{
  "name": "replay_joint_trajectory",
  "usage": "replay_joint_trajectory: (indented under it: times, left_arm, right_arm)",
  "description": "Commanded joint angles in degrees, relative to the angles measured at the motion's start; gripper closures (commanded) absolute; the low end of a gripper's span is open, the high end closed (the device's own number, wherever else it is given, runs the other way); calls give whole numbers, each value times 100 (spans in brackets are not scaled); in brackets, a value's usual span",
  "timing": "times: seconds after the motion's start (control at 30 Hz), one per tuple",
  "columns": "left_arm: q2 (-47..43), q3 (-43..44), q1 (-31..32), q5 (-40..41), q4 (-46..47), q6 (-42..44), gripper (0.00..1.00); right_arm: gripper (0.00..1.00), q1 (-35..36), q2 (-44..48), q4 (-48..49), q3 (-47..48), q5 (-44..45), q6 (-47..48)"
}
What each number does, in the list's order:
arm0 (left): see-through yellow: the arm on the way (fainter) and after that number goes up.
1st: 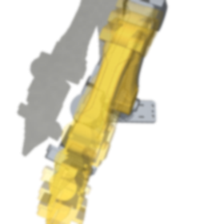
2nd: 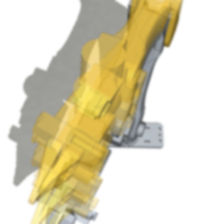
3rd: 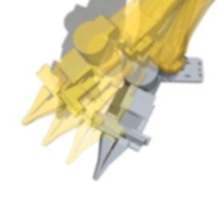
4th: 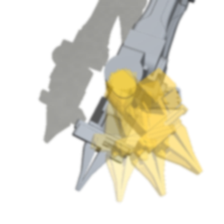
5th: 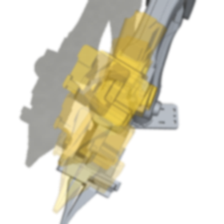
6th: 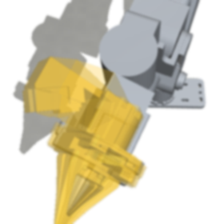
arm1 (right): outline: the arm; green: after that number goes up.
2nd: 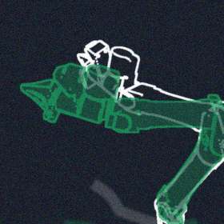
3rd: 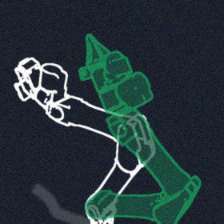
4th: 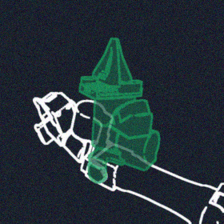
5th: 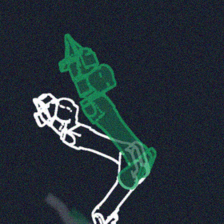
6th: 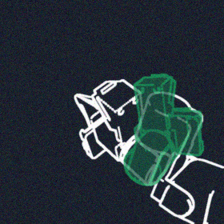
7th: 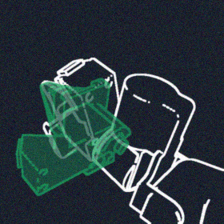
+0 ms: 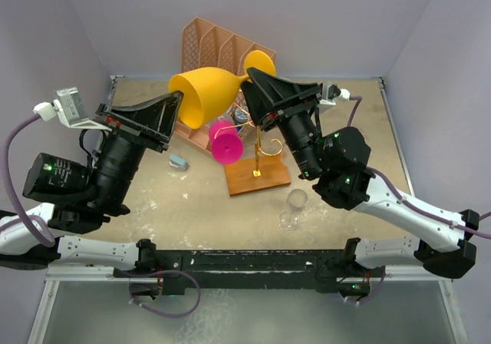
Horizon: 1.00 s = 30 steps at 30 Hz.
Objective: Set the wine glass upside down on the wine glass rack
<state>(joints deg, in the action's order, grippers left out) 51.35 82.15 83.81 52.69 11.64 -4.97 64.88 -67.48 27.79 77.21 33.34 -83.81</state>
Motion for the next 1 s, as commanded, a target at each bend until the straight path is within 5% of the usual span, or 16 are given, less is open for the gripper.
replay_joint_trajectory:
  times: [0.0,0.37,0.47,0.63,0.97]
  left_arm:
    - [-19,-44,25,-380,344,-78,100]
    - [-8,-155,29,-576,157,-221,100]
    - [-46,-226,27,-601,49,-302,100]
    - [-108,-130,30,-165,-643,-573,64]
    - [-224,74,25,479,-2691,-1372,47]
  right_arm:
    - [56,-146,-69,447,180,-213,-543]
    - [84,-179,-104,971,131,-451,-99]
    - [100,-199,-46,1218,72,-434,285]
    - [100,-204,147,1461,30,-163,1425]
    - [100,-204,1048,1038,-225,-90,4067]
